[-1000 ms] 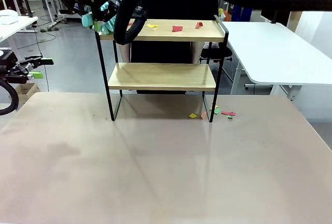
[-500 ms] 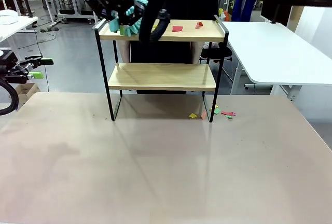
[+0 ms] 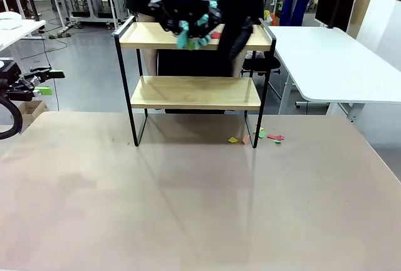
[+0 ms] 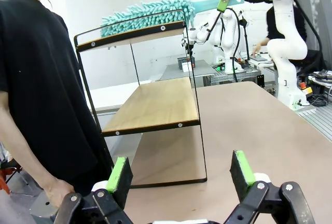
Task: Clean the shelf.
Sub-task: Clean the specific section of the Shelf indicated by the human with the Duster.
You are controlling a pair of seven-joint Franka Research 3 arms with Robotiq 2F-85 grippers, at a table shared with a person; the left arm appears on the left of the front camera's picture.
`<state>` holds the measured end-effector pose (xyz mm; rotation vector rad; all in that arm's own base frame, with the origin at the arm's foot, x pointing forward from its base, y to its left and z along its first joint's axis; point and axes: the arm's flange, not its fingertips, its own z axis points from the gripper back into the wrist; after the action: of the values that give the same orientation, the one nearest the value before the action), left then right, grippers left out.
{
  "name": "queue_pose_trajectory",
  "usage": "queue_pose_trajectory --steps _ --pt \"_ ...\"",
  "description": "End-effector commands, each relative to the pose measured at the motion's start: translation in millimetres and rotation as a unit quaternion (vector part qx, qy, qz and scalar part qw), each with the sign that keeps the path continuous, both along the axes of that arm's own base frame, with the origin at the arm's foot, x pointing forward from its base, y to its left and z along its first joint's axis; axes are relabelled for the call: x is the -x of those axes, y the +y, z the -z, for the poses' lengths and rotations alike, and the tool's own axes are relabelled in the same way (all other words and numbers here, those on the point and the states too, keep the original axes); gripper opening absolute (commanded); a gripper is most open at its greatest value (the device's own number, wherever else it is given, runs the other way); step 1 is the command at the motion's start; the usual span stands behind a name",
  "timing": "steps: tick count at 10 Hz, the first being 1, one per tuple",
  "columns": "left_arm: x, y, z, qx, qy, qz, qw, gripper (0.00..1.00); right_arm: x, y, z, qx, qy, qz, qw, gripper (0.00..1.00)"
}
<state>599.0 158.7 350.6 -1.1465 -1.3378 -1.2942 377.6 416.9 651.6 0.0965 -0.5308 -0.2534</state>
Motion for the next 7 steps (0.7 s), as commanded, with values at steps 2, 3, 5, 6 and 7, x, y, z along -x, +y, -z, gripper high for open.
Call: queue_pose_trajectory --steps 2,3,5,6,7 --pt "1.2 -0.1 -2.2 -0.003 -0.006 0.003 1.0 1.0 6.4 -63.2 9.7 0.007 0.024 -0.011 1.0 0.13" --pt "1.2 -0.1 -2.2 -0.003 -0.006 0.003 1.0 1.0 3.8 -81.7 11.9 0.011 0.036 -0.008 0.999 0.13" --pt "1.2 -0.1 -2.2 -0.003 -0.006 0.003 1.0 1.0 1.3 -121.0 8.9 0.019 0.057 0.013 0.998 0.13" --pt "1.2 -0.1 -2.2 -0.003 -0.006 0.003 1.0 1.0 4.4 -140.4 3.1 0.029 0.058 0.022 0.998 0.13" --pt "1.2 -0.1 -2.2 -0.003 -0.006 0.003 1.0 1.0 7.7 -155.7 -4.6 0.044 0.054 0.031 0.997 0.13"
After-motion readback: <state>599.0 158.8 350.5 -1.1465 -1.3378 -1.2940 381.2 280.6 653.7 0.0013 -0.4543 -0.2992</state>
